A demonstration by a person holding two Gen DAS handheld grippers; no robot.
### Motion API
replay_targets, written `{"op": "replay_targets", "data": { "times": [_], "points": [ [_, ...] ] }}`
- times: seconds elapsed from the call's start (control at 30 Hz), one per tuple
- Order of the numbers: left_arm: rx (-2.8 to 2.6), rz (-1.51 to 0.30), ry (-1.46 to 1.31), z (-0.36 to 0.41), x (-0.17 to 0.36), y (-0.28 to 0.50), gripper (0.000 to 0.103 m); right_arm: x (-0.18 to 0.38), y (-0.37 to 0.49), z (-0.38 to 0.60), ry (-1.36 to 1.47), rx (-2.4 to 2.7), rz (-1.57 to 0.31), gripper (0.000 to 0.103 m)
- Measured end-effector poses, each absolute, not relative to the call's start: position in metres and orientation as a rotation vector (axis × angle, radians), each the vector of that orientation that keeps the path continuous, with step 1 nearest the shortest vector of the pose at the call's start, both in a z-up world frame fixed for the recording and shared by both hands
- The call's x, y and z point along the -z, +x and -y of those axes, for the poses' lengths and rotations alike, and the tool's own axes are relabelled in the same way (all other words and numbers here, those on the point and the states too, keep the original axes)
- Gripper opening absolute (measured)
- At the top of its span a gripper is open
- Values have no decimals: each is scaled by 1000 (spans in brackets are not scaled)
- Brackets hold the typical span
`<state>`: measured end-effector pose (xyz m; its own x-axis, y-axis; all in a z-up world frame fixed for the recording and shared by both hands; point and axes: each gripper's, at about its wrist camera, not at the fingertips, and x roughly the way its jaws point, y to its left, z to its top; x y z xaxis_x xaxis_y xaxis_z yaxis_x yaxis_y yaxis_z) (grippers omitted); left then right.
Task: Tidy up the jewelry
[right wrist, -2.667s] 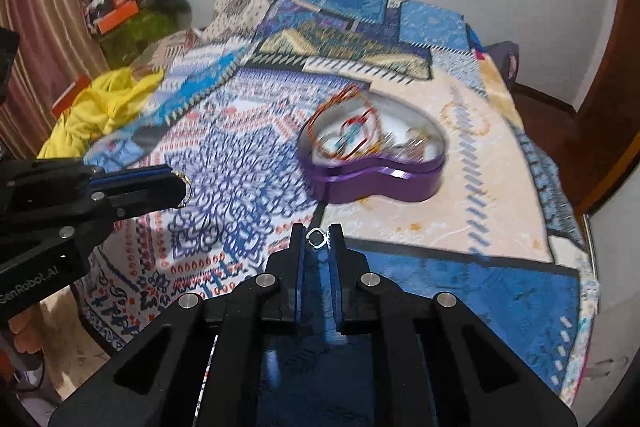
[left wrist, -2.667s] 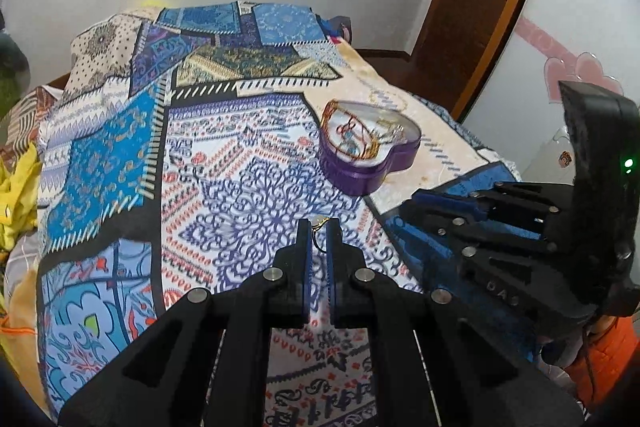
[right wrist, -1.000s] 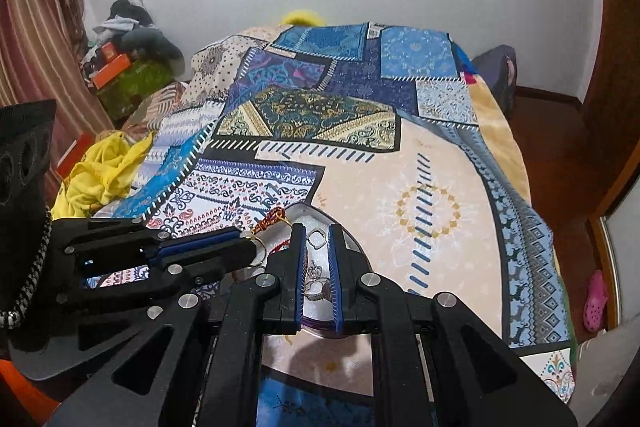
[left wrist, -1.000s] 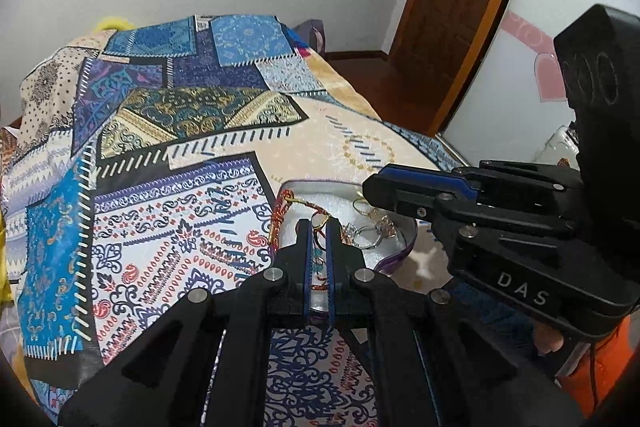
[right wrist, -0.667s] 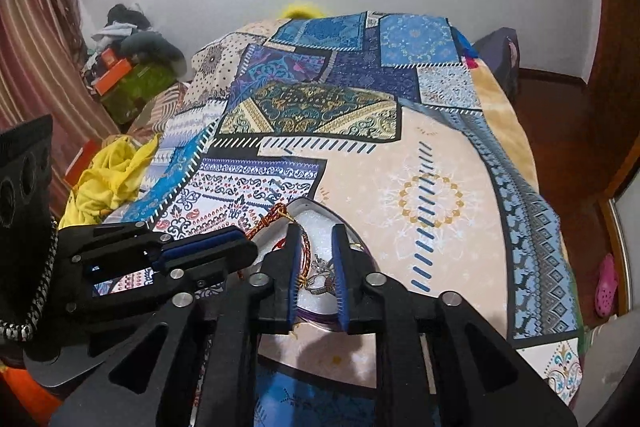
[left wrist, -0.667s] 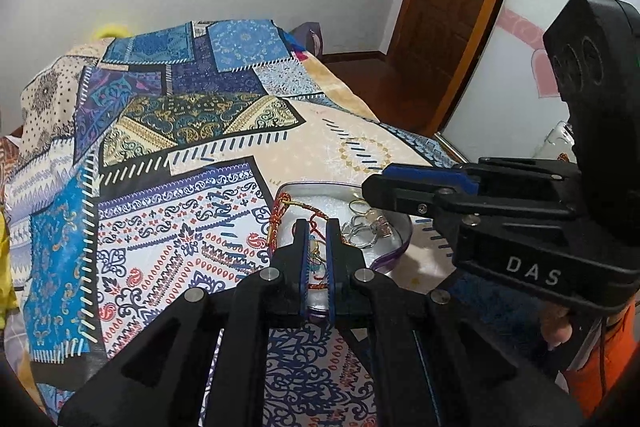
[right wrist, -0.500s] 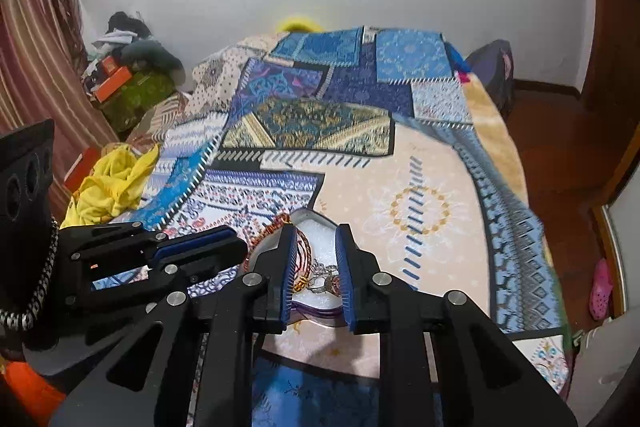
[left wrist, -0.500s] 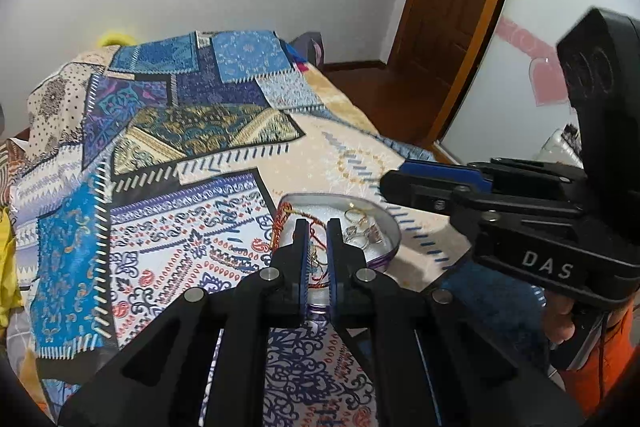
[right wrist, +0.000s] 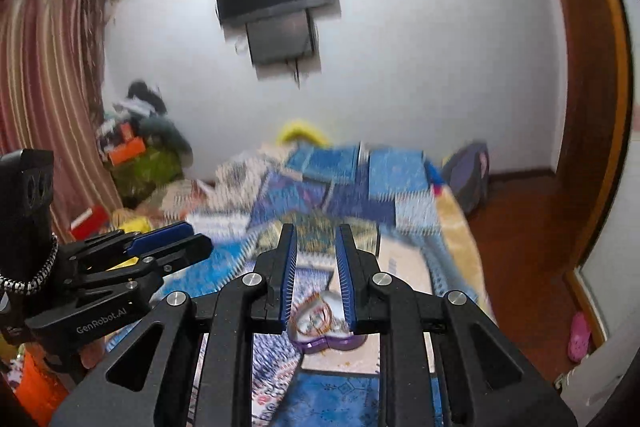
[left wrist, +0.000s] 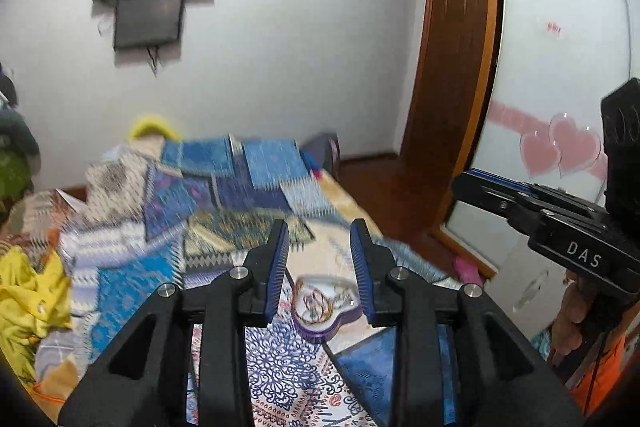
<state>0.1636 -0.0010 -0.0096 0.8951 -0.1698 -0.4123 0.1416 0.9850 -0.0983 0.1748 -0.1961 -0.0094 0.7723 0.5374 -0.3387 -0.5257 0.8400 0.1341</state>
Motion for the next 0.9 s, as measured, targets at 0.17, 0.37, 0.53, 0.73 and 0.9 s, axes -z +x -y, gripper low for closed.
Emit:
{"op": "replay_targets", "data": {
  "times": [0.17,0.37,0.53,0.73,0.9],
  "points": [
    [115,-288,-26,9,-21,109,40,-11,132,204,64,-568,-259,18],
    [67,-192,-26,12,-38,61,64,-20,90,204,17,-482,-139,21],
    [46,-156,-36,11,-41,40,89,-19,77,202,4,-415,-90,72],
    [19,-147,-32,14,-42,20,92,-22,68,199,-8,-386,-80,85],
    [17,-146,-35,15,-40,13,95,-16,63,199,-26,-387,-99,85]
  ]
}}
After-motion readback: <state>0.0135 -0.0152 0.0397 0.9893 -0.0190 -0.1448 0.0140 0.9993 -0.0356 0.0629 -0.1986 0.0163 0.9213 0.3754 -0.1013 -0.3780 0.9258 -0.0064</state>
